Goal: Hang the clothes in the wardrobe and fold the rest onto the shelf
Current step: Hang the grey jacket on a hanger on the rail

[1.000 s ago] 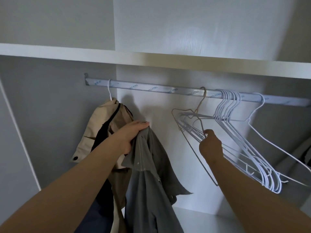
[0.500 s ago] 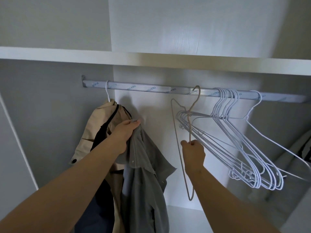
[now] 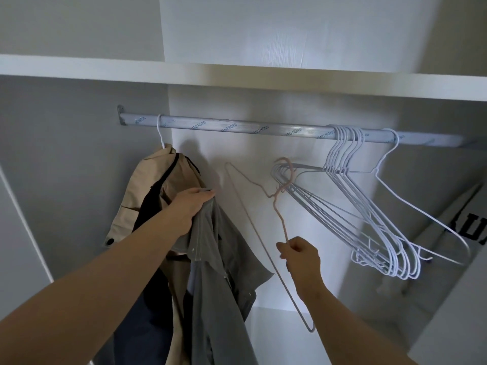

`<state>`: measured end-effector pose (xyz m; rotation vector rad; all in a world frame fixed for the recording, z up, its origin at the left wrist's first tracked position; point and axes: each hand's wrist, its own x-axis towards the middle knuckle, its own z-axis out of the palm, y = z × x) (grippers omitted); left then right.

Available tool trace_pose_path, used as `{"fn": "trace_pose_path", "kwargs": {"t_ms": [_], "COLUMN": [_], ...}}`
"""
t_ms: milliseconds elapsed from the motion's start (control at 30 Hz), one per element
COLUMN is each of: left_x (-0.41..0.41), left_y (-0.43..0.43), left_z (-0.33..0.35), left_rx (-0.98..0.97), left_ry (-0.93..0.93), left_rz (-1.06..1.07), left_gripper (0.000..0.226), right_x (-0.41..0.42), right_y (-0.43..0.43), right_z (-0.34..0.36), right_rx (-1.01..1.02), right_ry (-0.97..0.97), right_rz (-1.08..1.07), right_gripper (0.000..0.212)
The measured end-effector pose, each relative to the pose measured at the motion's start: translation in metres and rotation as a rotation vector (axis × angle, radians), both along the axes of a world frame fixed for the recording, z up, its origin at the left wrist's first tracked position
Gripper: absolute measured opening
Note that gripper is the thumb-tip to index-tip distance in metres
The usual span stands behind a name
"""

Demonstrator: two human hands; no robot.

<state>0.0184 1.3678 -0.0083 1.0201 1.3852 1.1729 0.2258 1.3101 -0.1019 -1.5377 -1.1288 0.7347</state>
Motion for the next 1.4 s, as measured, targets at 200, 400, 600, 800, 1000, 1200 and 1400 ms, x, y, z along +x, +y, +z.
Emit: {"fn": "trace_pose_path", "kwargs": {"t_ms": [200, 400, 600, 800, 1000, 1200, 1400], "left_x": [-0.002, -0.013, -0.029, -0.06, -0.077, -0.069, -0.019], "left_y": [0.002, -0.001, -0.001, -0.008, -0.004, -0.001, -0.019], "left_z": [-0.008, -0.009, -0.004, -0.001, 0.009, 0.01, 0.016], "left_rx": [-0.037, -0.066, -0.044, -0.138, -0.182, -0.072, -0.057], "left_ry": [0.037, 0.064, 0.071, -0.106, -0.02, 0.144, 0.282], "left_rz": [-0.007, -0.035, 0.035, 0.14, 0.203, 0.16, -0.142], "left_gripper": [0.034, 0.034, 0.031, 0.03, 0.019, 0.017, 0.026], "right_x": [-0.011, -0.025, -0.029, -0.016, -0.011, -0.006, -0.022], "right_y": [0.0, 0.002, 0.003, -0.001, -0.004, -0.008, -0.005], "right_z": [0.011, 0.027, 0.029, 0.043, 0.048, 0.04, 0.038], "right_rx": [0.075, 0.023, 0.101, 0.184, 0.065, -0.045, -0.098], "right_ry": [0.067, 0.168, 0.176, 0.415, 0.299, 0.136, 0.025], "right_rz": [0.044, 0.249, 0.127, 0.089, 0.137, 0.192, 0.265], "right_gripper": [0.038, 0.011, 0.03, 0.037, 0.041, 0.042, 0.015]}}
